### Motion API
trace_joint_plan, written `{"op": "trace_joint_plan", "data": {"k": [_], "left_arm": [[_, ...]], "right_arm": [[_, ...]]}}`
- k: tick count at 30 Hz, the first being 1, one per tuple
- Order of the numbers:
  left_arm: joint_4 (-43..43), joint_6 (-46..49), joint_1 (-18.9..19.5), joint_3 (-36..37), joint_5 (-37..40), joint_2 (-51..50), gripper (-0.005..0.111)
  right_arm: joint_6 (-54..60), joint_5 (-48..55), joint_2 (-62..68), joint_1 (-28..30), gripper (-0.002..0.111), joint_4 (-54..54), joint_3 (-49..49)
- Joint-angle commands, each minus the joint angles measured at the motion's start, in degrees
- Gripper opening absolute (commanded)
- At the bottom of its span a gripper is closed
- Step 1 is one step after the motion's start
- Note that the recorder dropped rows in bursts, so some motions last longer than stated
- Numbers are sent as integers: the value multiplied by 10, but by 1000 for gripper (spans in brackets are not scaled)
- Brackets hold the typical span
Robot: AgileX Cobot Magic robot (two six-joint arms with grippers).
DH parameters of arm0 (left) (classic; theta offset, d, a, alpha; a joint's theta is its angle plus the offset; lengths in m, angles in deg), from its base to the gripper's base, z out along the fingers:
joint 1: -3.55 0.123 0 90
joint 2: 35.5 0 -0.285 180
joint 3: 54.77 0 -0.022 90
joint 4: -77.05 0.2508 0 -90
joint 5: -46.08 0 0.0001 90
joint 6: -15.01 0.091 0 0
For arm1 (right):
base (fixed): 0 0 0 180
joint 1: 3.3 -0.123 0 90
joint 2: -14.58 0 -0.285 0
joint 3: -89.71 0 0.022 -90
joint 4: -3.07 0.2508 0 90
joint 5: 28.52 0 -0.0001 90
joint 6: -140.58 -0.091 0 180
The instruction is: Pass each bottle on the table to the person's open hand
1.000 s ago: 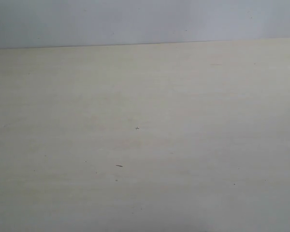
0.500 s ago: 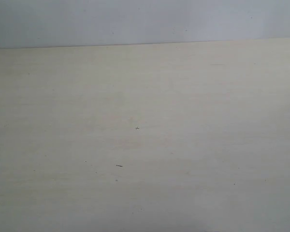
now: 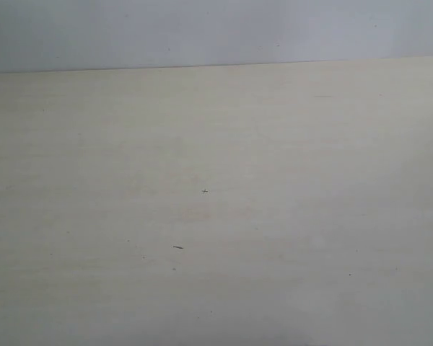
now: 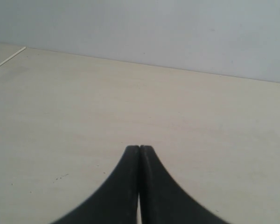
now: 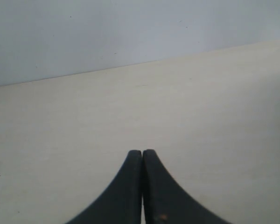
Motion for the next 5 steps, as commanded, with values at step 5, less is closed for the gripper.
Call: {"op": "trace_joint_plan", "data": {"k": [5], "left_arm": [[-2,0,1,2,-1,4,0]], "right_arm": [[0,-5,3,3,0,0,3]]}}
